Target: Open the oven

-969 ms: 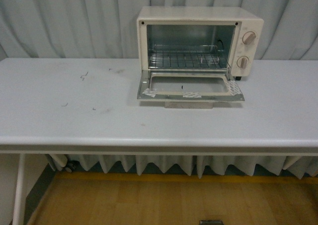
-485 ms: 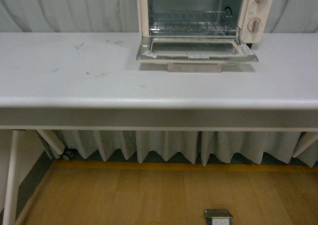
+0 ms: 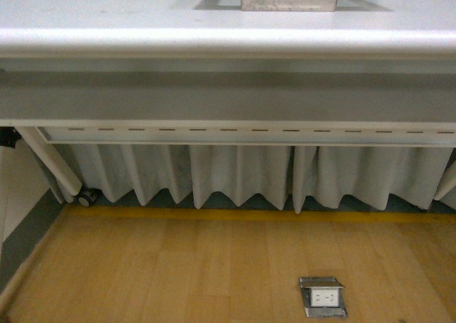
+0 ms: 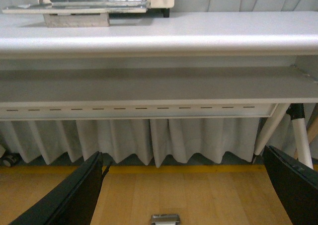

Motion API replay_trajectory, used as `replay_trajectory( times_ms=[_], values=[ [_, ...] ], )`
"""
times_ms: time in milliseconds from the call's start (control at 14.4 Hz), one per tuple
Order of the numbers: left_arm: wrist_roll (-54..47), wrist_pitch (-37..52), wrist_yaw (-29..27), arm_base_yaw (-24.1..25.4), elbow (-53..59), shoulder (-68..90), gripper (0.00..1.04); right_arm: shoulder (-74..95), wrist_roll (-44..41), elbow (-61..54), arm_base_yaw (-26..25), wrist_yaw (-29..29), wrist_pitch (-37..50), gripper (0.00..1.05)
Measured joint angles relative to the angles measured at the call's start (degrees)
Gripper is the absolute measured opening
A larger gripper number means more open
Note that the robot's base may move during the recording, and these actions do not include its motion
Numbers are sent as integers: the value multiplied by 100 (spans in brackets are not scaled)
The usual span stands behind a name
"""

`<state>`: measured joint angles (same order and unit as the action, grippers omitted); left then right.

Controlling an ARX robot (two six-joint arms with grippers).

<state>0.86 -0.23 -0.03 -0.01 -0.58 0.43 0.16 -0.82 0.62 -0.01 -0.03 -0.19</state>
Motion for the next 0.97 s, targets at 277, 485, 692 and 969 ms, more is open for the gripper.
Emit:
replay_trajectory(
  times_ms=[277, 485, 692, 969],
  values=[
    [-4, 7, 2, 0, 0, 0, 98, 0, 0, 0, 0, 4, 4, 98],
    [-7, -2, 11, 0, 0, 0, 98, -2, 0, 0, 0, 4, -7, 98],
    [-7, -7, 0, 0, 0, 0, 98, 2, 0, 0, 0, 2, -11, 98],
    [-7, -4, 2, 0, 0, 0, 98, 2, -2, 0, 0, 2, -9, 98]
  ],
)
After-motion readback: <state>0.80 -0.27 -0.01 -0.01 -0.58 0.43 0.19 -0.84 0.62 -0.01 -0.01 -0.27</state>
